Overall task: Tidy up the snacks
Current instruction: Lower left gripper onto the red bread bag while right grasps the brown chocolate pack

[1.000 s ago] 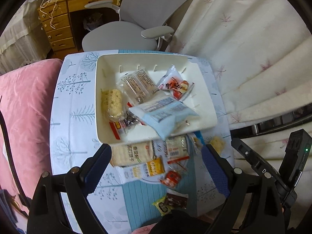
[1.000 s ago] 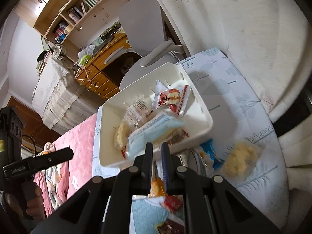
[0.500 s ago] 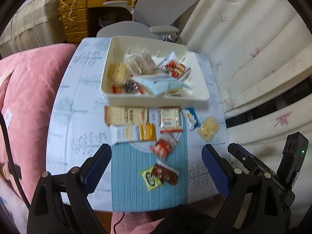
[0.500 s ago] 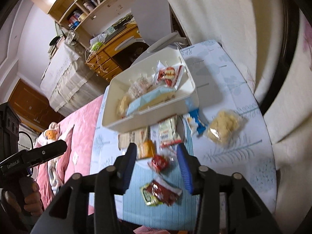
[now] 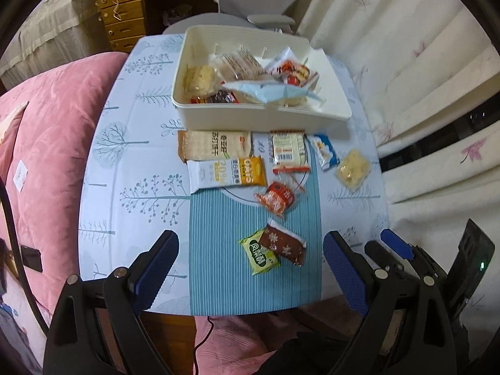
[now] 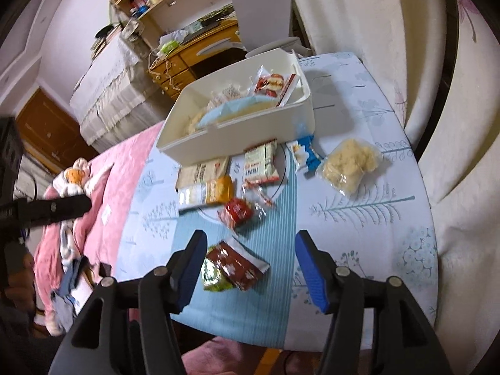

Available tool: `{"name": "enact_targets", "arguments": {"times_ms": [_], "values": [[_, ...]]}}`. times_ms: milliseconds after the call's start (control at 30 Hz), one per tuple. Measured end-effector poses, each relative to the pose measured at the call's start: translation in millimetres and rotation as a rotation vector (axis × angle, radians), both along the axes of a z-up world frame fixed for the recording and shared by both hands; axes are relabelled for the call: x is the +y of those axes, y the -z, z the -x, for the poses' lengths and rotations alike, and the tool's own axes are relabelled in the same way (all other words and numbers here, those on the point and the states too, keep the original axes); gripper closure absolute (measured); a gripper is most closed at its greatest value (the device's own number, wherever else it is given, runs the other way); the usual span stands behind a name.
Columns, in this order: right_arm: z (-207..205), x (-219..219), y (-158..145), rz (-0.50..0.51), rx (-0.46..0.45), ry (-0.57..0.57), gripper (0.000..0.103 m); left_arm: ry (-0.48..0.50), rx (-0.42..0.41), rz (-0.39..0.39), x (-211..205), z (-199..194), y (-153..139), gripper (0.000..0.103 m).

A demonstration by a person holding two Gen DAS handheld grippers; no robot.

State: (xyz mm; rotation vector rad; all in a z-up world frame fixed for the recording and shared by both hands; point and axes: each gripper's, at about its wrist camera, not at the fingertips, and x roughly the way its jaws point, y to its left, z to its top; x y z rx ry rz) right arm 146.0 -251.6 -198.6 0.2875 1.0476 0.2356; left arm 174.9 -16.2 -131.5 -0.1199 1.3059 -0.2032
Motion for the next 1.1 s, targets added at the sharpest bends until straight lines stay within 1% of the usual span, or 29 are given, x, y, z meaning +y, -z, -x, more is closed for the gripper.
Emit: {"name": "enact_targets", "arguments": {"times_ms": [200, 367, 467, 667, 767, 933, 1033, 1100], "values": [[19, 18, 19, 0.098, -0.023, -0.083, 0.044, 0.083, 0.052, -0.043, -23, -13, 25, 0.01], [27, 30, 34, 0.141, -0.028, -0.126, 0.044, 0.147, 0.086, -0.081, -43, -28, 47, 0.01], [29, 41, 44, 0.183, -0.032, -0.156, 0.044, 0.198, 0.102, -0.113, -55, -37, 62, 0.01], [28, 62, 64, 0.257, -0.045, -0.237, 0.044, 0.316, 0.108, -0.155, -81, -55, 93, 0.01], [26, 70, 72, 0.292, -0.055, -0.271, 0.044, 0.359, 0.106, -0.177, -92, -62, 108, 0.01], [20, 80, 84, 0.317, -0.076, -0.317, 0.044, 0.431, 0.133, -0.207, -108, -70, 134, 0.012], [17, 88, 91, 0.333, -0.083, -0.358, 0.044, 0.465, 0.144, -0.233, -114, -71, 146, 0.015], [15, 94, 96, 0.344, -0.095, -0.389, 0.044, 0.484, 0.151, -0.232, -118, -73, 153, 0.015]]}}
